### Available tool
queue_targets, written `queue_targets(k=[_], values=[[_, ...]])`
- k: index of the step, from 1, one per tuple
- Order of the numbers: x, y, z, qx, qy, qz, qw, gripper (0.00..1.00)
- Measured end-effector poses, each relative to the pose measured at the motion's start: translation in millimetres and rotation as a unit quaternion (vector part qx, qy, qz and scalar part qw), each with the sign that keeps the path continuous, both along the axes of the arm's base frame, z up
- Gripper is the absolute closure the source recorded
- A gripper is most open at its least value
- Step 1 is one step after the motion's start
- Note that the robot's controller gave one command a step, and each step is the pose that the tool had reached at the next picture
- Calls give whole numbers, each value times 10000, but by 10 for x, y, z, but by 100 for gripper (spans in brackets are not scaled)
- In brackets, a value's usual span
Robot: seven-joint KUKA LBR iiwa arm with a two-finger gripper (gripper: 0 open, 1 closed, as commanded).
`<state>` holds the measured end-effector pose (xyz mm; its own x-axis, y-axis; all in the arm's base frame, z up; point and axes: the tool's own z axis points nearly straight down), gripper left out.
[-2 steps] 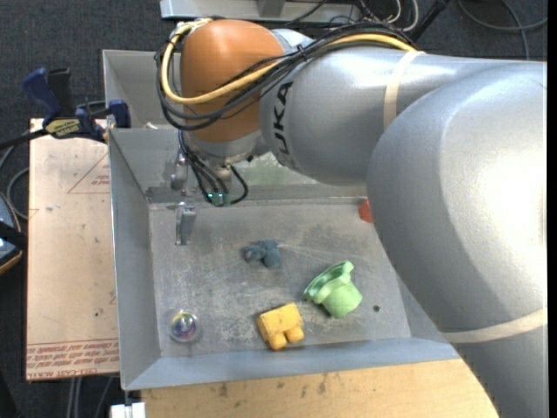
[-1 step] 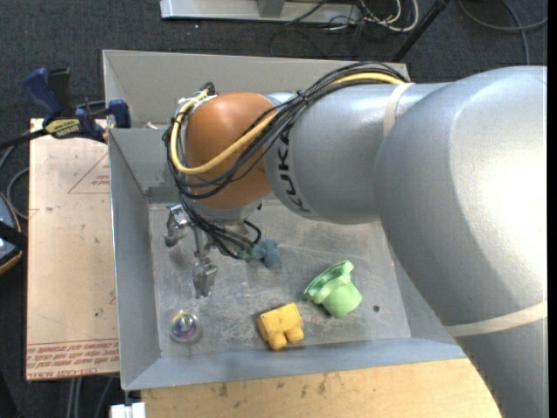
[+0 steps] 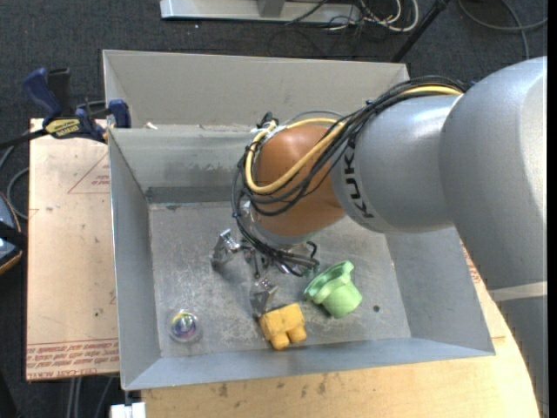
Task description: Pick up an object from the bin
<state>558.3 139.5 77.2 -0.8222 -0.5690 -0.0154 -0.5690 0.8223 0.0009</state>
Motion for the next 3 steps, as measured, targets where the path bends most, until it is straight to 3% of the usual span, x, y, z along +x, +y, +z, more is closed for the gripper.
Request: queue_targets(k=[1, 2, 3], values=[[263, 398, -22, -63, 37, 2601, 9656, 0], [-507, -361, 388, -76, -122, 3150, 9490, 0], [-679, -1067, 1067, -82, 7, 3041, 9526, 0]])
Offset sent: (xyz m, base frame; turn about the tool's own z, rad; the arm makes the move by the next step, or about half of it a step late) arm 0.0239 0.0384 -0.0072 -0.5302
